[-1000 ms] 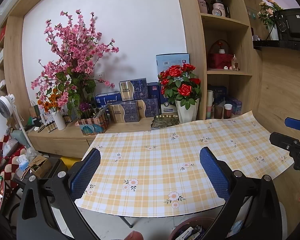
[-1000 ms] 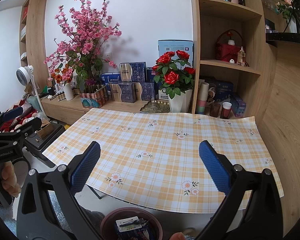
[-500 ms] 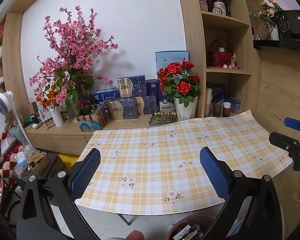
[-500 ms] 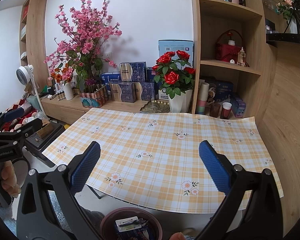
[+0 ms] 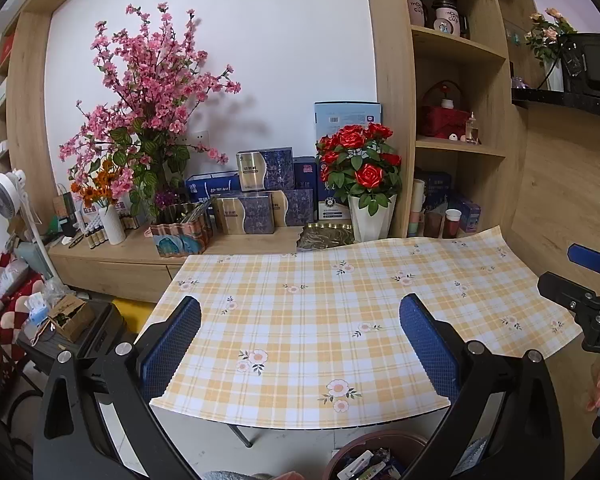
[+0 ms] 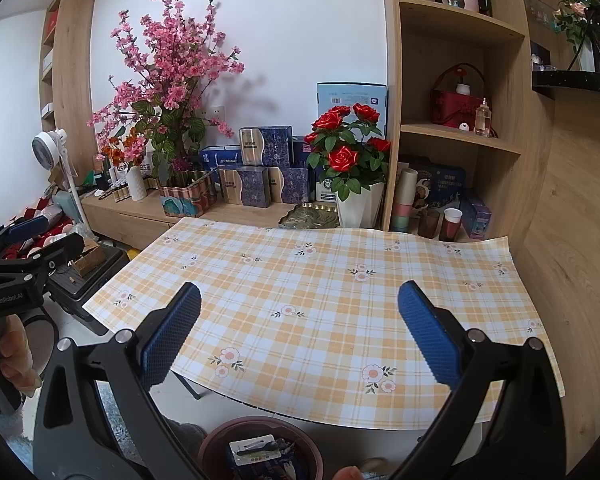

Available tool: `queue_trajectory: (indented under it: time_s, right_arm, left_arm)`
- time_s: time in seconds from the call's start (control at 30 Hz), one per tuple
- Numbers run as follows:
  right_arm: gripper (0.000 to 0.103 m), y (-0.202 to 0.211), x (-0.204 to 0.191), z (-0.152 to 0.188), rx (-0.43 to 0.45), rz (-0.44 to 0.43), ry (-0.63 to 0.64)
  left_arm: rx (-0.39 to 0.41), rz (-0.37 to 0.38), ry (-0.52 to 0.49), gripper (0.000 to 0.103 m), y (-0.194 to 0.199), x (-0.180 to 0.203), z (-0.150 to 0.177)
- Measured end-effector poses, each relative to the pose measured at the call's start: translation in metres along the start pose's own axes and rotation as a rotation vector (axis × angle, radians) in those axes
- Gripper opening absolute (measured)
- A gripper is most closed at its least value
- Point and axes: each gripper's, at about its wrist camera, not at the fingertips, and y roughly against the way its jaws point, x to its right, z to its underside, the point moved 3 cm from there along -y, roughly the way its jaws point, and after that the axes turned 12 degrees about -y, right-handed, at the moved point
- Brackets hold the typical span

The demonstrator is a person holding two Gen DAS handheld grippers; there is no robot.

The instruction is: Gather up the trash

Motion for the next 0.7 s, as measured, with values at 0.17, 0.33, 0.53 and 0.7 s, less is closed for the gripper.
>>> queue_trajectory:
  time_s: [0.17, 0.33, 0.53, 0.7]
  right_arm:
    - [0.097, -0.0001, -0.0002, -0.0001, -0.001, 0.000, 0.001]
    - [0.097, 0.0000, -0.0001, -0.0014, 0.000, 0.004, 0.002]
    - [0.097, 0.0003, 0.0012, -0.0057, 0.004, 0.008, -0.005]
    - [0.097, -0.0015, 0.0016, -0.0081, 0.002, 0.010, -0.003]
  left_arm:
    - [-0.001, -0.001, 0.000, 0.097, -0.0005, -0.0007, 0.0000]
    - [-0.002, -0.001, -0.001, 0.097, -0.0010, -0.0006, 0.0001]
    - [0.020, -0.015, 0.004, 0.097, 0.0020, -0.0016, 0.0005]
    - [0.026, -0.012, 0.007, 0.097, 0.0028, -0.0018, 0.0013]
